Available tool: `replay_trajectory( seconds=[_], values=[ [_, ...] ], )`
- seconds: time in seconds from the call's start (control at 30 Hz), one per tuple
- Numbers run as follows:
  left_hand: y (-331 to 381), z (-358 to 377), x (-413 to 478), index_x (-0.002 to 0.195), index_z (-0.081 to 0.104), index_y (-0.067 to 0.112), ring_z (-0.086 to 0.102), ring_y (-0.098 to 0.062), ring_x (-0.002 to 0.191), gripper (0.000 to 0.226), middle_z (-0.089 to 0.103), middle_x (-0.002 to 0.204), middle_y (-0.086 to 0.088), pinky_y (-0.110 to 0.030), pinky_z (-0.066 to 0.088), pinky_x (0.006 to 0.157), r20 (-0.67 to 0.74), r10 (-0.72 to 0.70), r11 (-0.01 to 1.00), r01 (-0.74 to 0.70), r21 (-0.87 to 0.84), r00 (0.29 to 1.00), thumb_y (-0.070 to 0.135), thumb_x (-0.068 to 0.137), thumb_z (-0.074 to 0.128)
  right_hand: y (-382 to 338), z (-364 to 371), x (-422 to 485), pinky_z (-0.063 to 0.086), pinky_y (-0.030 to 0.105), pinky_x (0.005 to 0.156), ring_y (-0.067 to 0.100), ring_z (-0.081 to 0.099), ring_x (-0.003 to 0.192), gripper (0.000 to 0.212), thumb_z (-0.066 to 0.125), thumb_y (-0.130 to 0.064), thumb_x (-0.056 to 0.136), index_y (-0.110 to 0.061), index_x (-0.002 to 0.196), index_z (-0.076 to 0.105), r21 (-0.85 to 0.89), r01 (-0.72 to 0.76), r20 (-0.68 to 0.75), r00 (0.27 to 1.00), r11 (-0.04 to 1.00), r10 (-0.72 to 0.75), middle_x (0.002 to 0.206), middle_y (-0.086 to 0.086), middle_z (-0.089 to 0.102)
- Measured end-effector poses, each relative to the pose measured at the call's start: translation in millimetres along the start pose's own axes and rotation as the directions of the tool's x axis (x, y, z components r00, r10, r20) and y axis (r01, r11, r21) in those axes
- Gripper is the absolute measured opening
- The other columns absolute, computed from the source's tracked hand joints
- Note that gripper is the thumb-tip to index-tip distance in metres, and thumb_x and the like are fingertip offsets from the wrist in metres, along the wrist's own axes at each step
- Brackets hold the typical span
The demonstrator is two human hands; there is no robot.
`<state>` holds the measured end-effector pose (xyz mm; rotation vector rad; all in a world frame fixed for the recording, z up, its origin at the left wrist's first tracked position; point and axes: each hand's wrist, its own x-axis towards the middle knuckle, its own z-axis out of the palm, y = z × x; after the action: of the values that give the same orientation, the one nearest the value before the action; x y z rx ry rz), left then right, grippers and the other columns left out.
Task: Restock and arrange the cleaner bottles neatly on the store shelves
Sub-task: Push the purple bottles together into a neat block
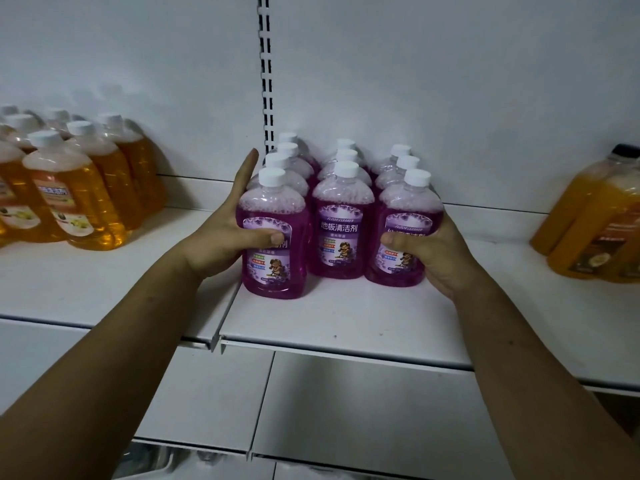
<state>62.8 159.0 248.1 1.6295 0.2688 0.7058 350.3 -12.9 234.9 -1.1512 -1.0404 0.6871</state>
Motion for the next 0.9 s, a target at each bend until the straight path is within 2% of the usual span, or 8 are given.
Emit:
replay_trajectory(
  seconds=[0.1,0.23,0.37,0.47,0.57,0.63,0.7,0.9],
  values=[
    [0,0,0,0.165,0.008,0.045,0.06,-0.033,0.135,0.146,0.054,0.155,0.004,-0.05,0.057,0.1,-0.011,-0.017,1.0,0.017,0.003,1.0,0.03,0.056,0.104,0,3,-1,0.061,0.045,0.086,0.03,0.072,0.11,0.114,0.105,-0.03,0.048,-0.01,0.146,0.05,-0.027,0.024,-0.042,0.999,0.999,-0.025,0.129,0.017,0.07],
    [4,3,-6,0.165,0.008,0.046,0.06,-0.029,0.136,0.146,0.053,0.156,0.006,-0.051,0.056,0.103,-0.039,-0.003,0.999,0.005,0.049,0.999,0.03,0.056,0.104,-2,1,-4,0.061,0.047,0.089,0.033,0.072,0.112,0.108,0.105,-0.029,0.051,-0.012,0.144,0.053,-0.09,0.01,-0.018,1.0,0.996,-0.012,0.128,0.016,0.072],
    [11,9,-25,0.165,-0.003,0.045,0.059,-0.012,0.136,0.146,0.046,0.159,0.016,-0.043,0.056,0.105,-0.048,0.014,0.972,-0.003,0.236,0.999,0.013,0.064,0.097,-8,-15,-11,0.061,0.042,0.094,0.023,0.075,0.109,0.091,0.103,-0.019,0.051,-0.016,0.133,0.063,-0.364,-0.054,0.091,0.991,0.93,0.093,0.116,0.002,0.078],
    [7,17,-38,0.162,-0.012,0.049,0.058,0.0,0.133,0.155,0.045,0.151,0.035,-0.042,0.054,0.109,-0.061,0.017,0.928,0.006,0.372,0.998,0.015,0.061,0.101,-4,-19,-17,0.062,0.034,0.092,0.012,0.076,0.105,0.095,0.104,-0.012,0.05,-0.022,0.133,0.06,-0.509,-0.07,0.107,0.984,0.858,0.144,0.113,-0.008,0.079],
    [3,19,-41,0.16,-0.01,0.054,0.057,-0.006,0.135,0.154,0.046,0.157,0.023,-0.05,0.051,0.111,-0.08,0.036,0.921,-0.002,0.39,0.996,0.005,0.064,0.099,-2,-18,-19,0.06,0.028,0.09,0.009,0.075,0.105,0.094,0.105,-0.013,0.049,-0.023,0.132,0.061,-0.528,-0.058,0.099,0.987,0.847,0.129,0.113,-0.01,0.079],
    [4,16,-38,0.162,-0.01,0.051,0.056,-0.005,0.137,0.152,0.042,0.161,0.017,-0.05,0.05,0.113,-0.069,0.04,0.908,-0.008,0.419,0.997,0.003,0.066,0.098,-3,-16,-20,0.058,0.019,0.084,0.005,0.075,0.103,0.092,0.104,-0.011,0.05,-0.022,0.131,0.061,-0.517,-0.048,0.091,0.99,0.855,0.11,0.111,-0.014,0.078],
    [4,14,-35,0.163,-0.009,0.047,0.055,-0.008,0.138,0.151,0.042,0.161,0.013,-0.051,0.049,0.114,-0.057,0.044,0.902,-0.015,0.431,0.997,0.001,0.066,0.097,-3,-16,-21,0.057,0.015,0.08,0.003,0.075,0.1,0.092,0.103,-0.007,0.052,-0.021,0.132,0.06,-0.508,-0.042,0.074,0.993,0.86,0.092,0.11,-0.016,0.078],
    [2,16,-35,0.164,-0.009,0.041,0.055,-0.004,0.137,0.149,0.04,0.163,0.012,-0.039,0.052,0.111,-0.074,0.055,0.893,-0.016,0.449,0.996,0.002,0.067,0.097,0,-14,-22,0.059,0.02,0.088,0.003,0.074,0.103,0.095,0.103,-0.009,0.053,-0.022,0.135,0.057,-0.507,-0.055,0.058,0.993,0.86,0.098,0.113,-0.016,0.078]
  ],
)
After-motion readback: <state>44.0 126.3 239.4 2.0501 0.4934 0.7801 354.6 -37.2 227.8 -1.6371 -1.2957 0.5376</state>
